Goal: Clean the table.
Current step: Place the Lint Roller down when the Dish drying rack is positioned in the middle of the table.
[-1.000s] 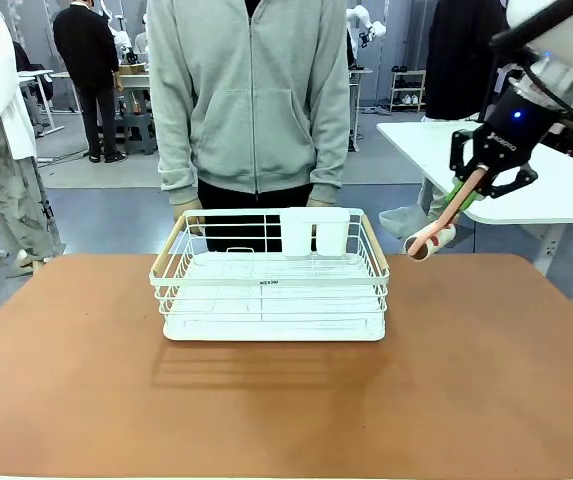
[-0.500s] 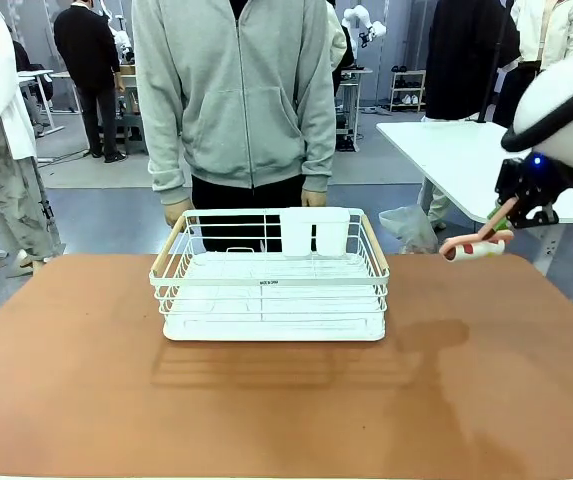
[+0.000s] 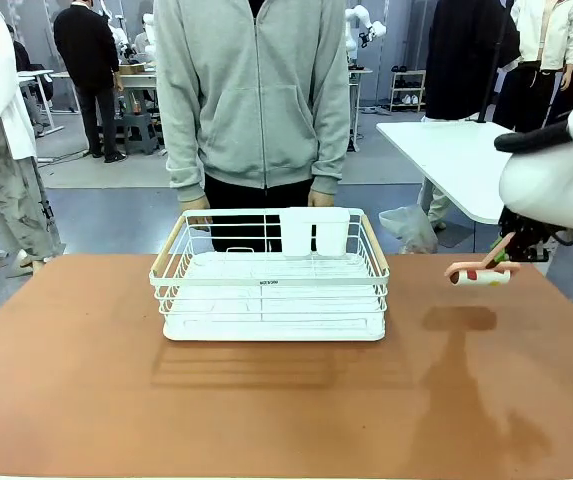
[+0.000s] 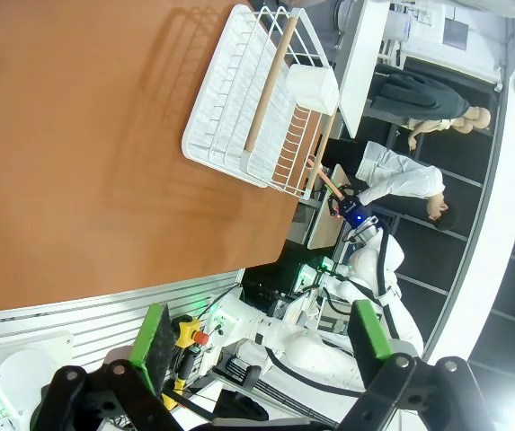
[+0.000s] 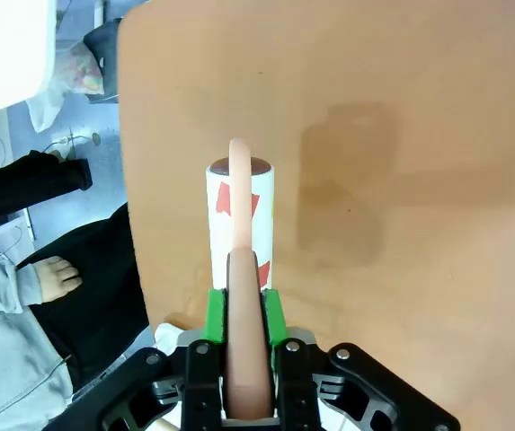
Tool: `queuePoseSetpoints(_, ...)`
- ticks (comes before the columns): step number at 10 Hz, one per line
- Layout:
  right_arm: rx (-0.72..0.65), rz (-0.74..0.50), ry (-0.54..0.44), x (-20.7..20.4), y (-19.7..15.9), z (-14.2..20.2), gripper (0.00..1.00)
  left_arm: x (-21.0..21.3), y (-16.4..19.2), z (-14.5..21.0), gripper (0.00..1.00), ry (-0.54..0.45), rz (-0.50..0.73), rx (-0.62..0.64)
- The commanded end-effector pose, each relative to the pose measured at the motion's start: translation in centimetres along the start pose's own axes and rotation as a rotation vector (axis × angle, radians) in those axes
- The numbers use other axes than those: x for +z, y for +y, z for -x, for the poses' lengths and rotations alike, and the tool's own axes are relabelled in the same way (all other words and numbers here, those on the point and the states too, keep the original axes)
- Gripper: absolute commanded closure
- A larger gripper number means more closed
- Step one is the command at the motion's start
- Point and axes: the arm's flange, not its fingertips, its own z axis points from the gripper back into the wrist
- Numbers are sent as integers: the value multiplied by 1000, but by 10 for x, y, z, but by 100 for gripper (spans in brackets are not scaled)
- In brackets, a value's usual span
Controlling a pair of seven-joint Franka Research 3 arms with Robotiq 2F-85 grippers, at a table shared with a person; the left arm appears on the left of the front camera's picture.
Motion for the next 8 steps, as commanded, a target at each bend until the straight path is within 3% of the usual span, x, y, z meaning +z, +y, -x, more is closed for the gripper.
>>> queuePoseSetpoints(1, -20, -11, -51, -12, -5, 10, 79, 3, 0, 2, 0, 1, 7, -13)
queuePoseSetpoints(8, 5, 27, -62, -24, -21, 13, 79, 3, 0, 2, 0, 1, 7, -13)
